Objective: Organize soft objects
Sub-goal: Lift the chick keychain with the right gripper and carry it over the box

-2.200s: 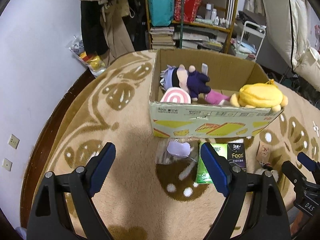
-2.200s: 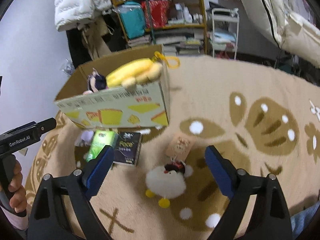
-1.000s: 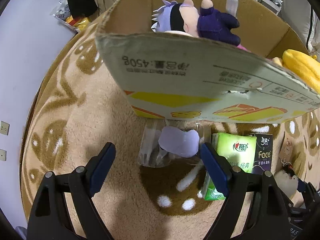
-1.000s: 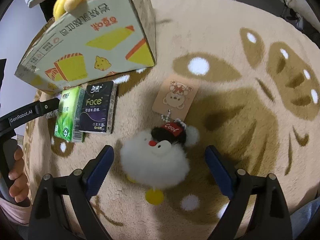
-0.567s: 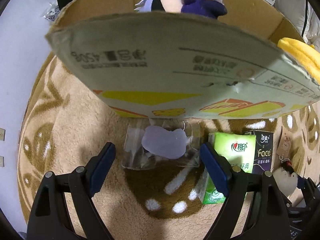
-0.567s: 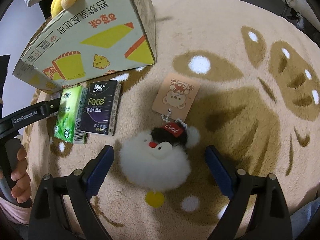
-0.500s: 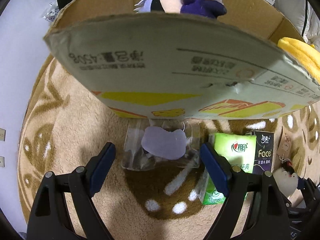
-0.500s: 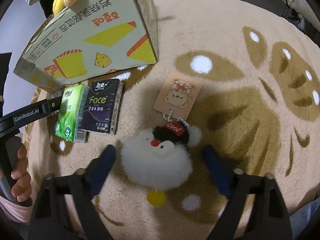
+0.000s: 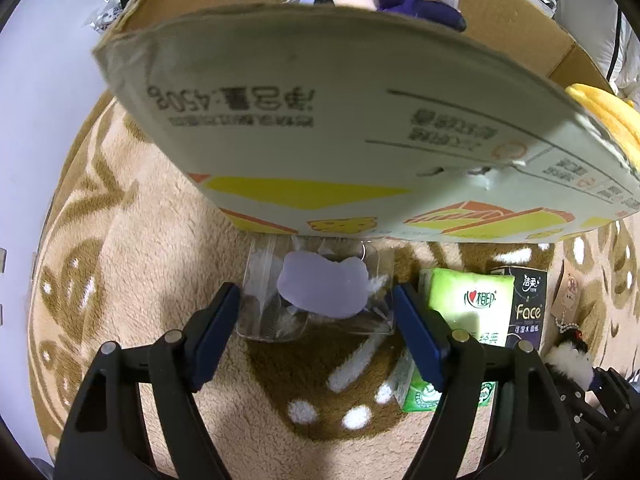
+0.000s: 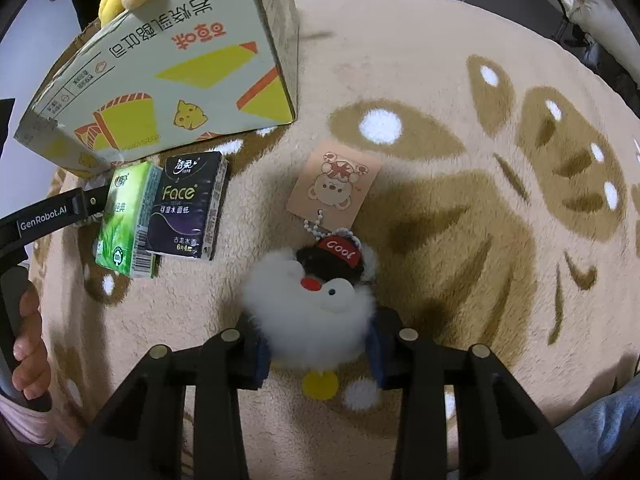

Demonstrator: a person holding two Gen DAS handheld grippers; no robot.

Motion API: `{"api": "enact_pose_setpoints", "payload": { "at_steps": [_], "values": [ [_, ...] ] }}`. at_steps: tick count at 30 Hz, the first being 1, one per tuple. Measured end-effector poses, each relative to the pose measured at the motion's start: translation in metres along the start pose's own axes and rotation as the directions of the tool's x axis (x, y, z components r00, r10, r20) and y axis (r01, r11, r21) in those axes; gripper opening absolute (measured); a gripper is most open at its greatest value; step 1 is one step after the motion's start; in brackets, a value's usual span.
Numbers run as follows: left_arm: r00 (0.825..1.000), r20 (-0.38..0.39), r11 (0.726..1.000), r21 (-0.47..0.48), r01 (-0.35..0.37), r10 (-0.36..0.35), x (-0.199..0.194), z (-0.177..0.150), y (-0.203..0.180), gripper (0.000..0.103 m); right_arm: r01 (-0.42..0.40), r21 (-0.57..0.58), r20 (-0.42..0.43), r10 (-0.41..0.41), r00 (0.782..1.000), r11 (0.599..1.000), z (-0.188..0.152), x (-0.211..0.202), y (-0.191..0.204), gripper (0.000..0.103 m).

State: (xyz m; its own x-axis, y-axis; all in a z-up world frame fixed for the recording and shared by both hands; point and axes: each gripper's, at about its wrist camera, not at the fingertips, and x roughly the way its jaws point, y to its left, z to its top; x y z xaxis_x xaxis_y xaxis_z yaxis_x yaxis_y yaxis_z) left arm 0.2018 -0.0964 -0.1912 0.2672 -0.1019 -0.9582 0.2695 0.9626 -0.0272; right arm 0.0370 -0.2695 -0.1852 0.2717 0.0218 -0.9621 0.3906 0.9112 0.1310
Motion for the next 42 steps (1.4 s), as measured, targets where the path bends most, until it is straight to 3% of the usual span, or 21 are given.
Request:
{"api": "enact_pose_setpoints", "payload": {
  "at_steps": [16,23,28,33,42],
  "values": [
    [1.0,0.011,0.999,-0.043,0.003,-0.002,-0.013,-0.009,0.018,0.077,-0.142,-0.022,0.057,0.143,0.988,0.99,0.007,-0.02,-0.022,0.034],
    [0.997,0.073,0.998,-0.064,0.026,-0.021,-0.036,-0.02,0.023,0.076,-0.194,-0.062,0.182,0.202,0.962,0.979,0.013,-0.048,-0.021,0.034],
    [0.988,0.154,0.999,-0.042,-0.011,0.018,-0.063,-0.034,0.021,0.077,-0.209,-0.102,0.276,0.23,0.933,0.973,0.014,-0.071,-0.018,0.034],
    [0.968,0.252,0.999,-0.033,0.003,0.005,-0.094,-0.044,0.019,0.077,-0.214,-0.138,0.36,0.25,0.899,0.967,0.013,-0.086,-0.009,0.034],
    [0.89,0.455,1.0,0.004,-0.015,0.012,-0.148,-0.05,0.001,0.077,-0.18,-0.246,0.529,0.287,0.799,0.953,0.007,-0.122,0.013,0.034]
  ]
}}
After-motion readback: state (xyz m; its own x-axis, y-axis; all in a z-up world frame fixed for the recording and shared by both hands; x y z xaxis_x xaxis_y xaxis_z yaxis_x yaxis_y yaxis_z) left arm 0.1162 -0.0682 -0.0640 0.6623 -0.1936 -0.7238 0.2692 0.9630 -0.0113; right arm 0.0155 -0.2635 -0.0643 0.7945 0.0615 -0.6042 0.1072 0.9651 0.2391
